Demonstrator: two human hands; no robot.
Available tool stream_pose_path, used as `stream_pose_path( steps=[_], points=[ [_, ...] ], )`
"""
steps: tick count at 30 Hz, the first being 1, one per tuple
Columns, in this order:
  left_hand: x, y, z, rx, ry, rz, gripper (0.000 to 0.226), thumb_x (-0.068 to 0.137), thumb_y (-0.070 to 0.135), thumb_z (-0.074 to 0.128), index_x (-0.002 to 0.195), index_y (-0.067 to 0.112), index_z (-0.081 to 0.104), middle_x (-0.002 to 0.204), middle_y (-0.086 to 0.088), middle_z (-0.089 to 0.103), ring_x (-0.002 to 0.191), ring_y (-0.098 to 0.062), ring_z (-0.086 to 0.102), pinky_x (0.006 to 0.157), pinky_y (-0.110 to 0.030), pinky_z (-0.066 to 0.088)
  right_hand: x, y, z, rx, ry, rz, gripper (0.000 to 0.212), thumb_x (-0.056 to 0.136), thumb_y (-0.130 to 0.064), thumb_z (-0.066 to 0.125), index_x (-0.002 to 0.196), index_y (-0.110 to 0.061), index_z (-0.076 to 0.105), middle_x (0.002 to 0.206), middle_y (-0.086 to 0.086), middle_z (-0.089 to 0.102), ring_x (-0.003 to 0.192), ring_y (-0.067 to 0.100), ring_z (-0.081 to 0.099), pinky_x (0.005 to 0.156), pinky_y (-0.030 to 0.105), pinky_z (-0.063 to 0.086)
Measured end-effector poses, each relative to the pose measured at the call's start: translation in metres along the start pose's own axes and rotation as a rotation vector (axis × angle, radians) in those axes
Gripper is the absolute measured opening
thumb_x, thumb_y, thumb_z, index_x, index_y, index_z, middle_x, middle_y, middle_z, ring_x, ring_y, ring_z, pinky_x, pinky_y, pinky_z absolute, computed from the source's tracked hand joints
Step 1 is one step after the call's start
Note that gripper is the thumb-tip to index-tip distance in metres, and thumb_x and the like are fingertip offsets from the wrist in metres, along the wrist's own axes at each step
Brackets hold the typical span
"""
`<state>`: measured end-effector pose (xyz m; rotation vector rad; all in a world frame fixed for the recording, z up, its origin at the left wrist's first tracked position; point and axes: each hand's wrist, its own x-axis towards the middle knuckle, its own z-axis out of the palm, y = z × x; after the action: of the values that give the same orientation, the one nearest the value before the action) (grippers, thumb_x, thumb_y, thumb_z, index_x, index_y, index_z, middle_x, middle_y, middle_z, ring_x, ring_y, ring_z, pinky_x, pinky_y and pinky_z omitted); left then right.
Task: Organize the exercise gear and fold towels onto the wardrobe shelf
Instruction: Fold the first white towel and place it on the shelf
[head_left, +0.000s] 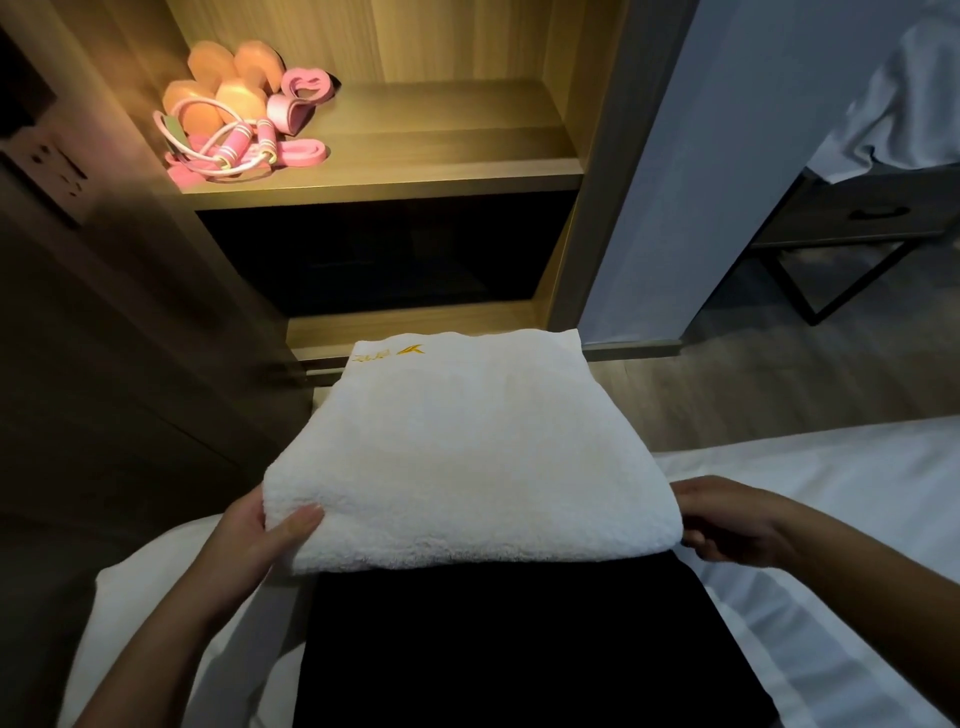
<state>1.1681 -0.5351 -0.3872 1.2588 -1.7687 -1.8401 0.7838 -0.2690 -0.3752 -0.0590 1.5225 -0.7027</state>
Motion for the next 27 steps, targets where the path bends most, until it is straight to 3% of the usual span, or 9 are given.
stream_pose_path(
  steps=[3, 7, 10, 14, 16, 19, 21, 27],
  points=[
    [0.001, 0.001, 0.0, 0.008, 0.007, -0.009, 0.037, 0.073, 0.034, 0.067, 0.109, 0.027, 0.062, 0.097, 0.013, 0.073, 0.093, -0.011, 0.069, 0.067, -0.02, 0.054, -0.004, -0.004, -0.004, -0.169, -0.036, -0.06, 0.032, 0.092, -0.016, 0.065, 0.116, 0.002, 0.056, 0.063, 0.008, 0.056, 0.048, 0.01, 0.041, 0.044, 0.019, 0.03],
    [-0.001, -0.005, 0.005, -0.012, 0.111, 0.036, 0.034, 0.072, 0.032, 0.065, 0.106, 0.028, 0.063, 0.102, 0.004, 0.071, 0.093, -0.015, 0.068, 0.068, -0.027, 0.053, 0.003, 0.003, -0.001, -0.016, 0.012, -0.085, 0.01, 0.088, 0.007, 0.059, 0.089, -0.002, 0.054, 0.057, 0.01, 0.042, 0.044, 0.01, 0.033, 0.04, 0.018, 0.03],
    [0.0, -0.011, 0.007, -0.037, 0.118, 0.036, 0.038, 0.074, 0.033, 0.078, 0.108, 0.028, 0.063, 0.104, 0.002, 0.07, 0.095, -0.018, 0.068, 0.069, -0.026, 0.054, -0.001, 0.009, 0.001, -0.024, 0.03, -0.102, 0.011, 0.088, 0.008, 0.058, 0.093, -0.002, 0.055, 0.052, 0.008, 0.046, 0.044, 0.012, 0.036, 0.04, 0.018, 0.033],
    [0.0, -0.009, 0.005, -0.042, 0.083, 0.02, 0.041, 0.073, 0.034, 0.081, 0.11, 0.028, 0.062, 0.101, 0.006, 0.073, 0.095, -0.015, 0.069, 0.061, -0.02, 0.056, -0.013, 0.002, 0.005, -0.274, 0.129, -0.394, 0.014, 0.085, 0.0, 0.067, 0.096, -0.009, 0.068, 0.079, 0.006, 0.068, 0.06, 0.014, 0.056, 0.052, 0.021, 0.044],
    [-0.001, -0.007, 0.005, -0.047, 0.07, 0.006, 0.043, 0.071, 0.037, 0.074, 0.112, 0.028, 0.061, 0.103, 0.004, 0.072, 0.095, -0.016, 0.069, 0.062, -0.022, 0.056, -0.014, 0.001, 0.007, -0.251, 0.129, -0.528, 0.011, 0.088, -0.005, 0.066, 0.094, -0.01, 0.075, 0.09, 0.005, 0.072, 0.064, 0.012, 0.057, 0.054, 0.019, 0.044],
    [-0.001, -0.006, 0.004, -0.049, 0.052, -0.002, 0.044, 0.074, 0.033, 0.079, 0.114, 0.025, 0.061, 0.108, 0.0, 0.07, 0.099, -0.019, 0.068, 0.067, -0.024, 0.056, -0.012, 0.003, 0.006, -0.127, -0.016, -0.464, 0.022, 0.085, -0.023, 0.069, 0.092, -0.003, 0.075, 0.067, 0.01, 0.057, 0.055, 0.012, 0.042, 0.051, 0.021, 0.035],
    [0.0, -0.007, 0.004, -0.049, 0.048, -0.01, 0.039, 0.076, 0.03, 0.07, 0.114, 0.024, 0.061, 0.108, -0.001, 0.07, 0.099, -0.019, 0.068, 0.069, -0.025, 0.055, -0.011, 0.006, 0.002, -0.138, -0.149, -0.382, 0.027, 0.084, -0.032, 0.068, 0.085, -0.005, 0.073, 0.055, 0.008, 0.042, 0.05, 0.012, 0.032, 0.051, 0.022, 0.03],
    [-0.002, -0.01, 0.0, -0.05, 0.047, -0.022, 0.037, 0.078, 0.03, 0.061, 0.116, 0.027, 0.059, 0.111, -0.001, 0.068, 0.099, -0.02, 0.067, 0.061, -0.022, 0.057, -0.006, 0.002, -0.005, -0.195, -0.466, -0.313, 0.019, 0.092, -0.025, 0.067, 0.1, -0.009, 0.072, 0.053, 0.0, 0.045, 0.047, 0.008, 0.033, 0.055, 0.019, 0.037]
  ],
)
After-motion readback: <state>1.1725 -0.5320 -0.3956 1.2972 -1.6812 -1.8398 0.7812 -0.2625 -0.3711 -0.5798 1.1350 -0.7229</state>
